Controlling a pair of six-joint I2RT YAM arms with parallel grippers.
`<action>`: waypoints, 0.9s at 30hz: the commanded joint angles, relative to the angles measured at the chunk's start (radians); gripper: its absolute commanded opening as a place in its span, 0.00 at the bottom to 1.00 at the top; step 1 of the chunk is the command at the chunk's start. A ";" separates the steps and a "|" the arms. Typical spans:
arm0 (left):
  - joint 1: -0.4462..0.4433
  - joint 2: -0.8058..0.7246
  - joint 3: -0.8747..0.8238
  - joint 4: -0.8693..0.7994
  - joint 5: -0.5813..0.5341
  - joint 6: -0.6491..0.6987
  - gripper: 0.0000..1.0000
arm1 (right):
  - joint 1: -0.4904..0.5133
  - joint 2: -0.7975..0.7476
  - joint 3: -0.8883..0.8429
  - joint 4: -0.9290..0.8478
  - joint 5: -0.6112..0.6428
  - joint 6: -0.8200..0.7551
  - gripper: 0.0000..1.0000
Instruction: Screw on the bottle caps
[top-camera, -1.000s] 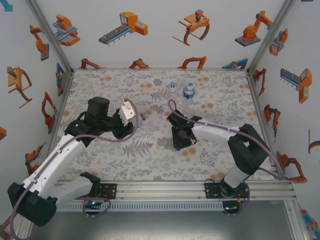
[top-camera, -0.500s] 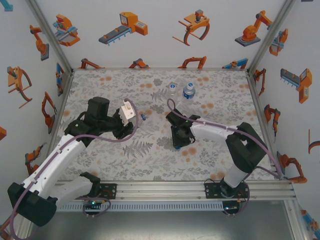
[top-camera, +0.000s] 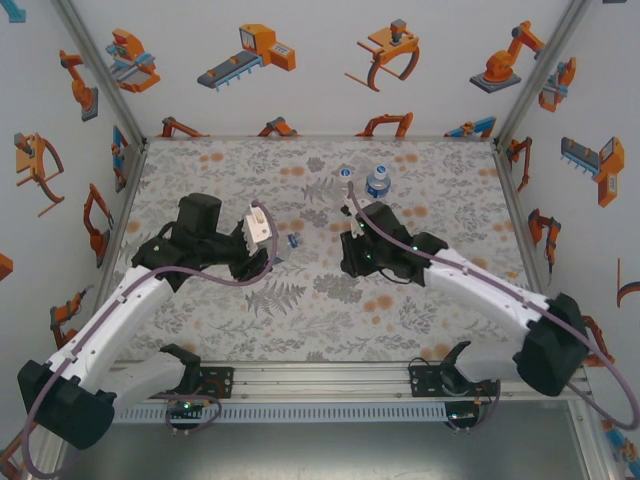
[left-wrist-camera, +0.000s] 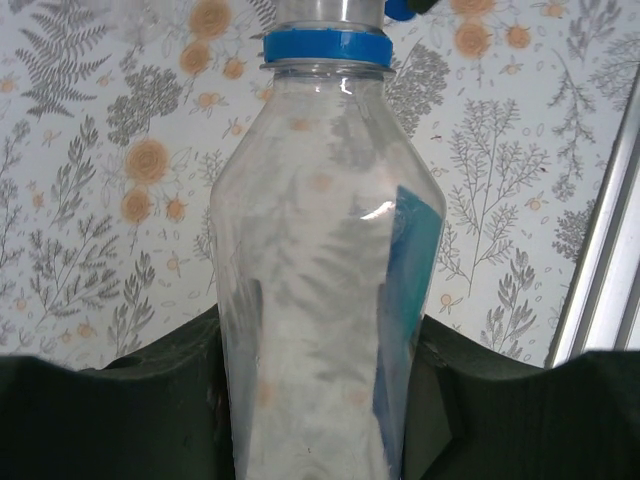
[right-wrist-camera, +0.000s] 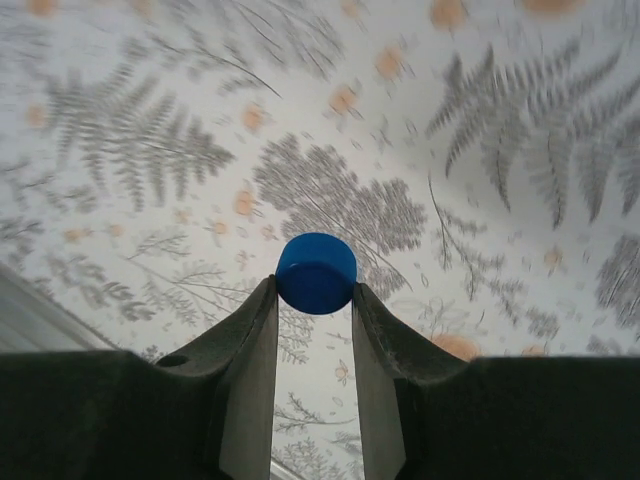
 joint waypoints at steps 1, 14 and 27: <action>-0.010 -0.022 0.011 -0.019 0.102 0.070 0.00 | -0.004 -0.124 -0.046 0.136 -0.198 -0.289 0.00; -0.118 -0.046 0.041 -0.077 0.123 0.199 0.00 | -0.004 -0.234 0.101 0.156 -0.526 -0.585 0.00; 0.092 -0.095 -0.017 0.085 -0.049 -0.097 0.00 | 0.039 -0.092 -0.050 0.233 -0.238 -0.277 0.00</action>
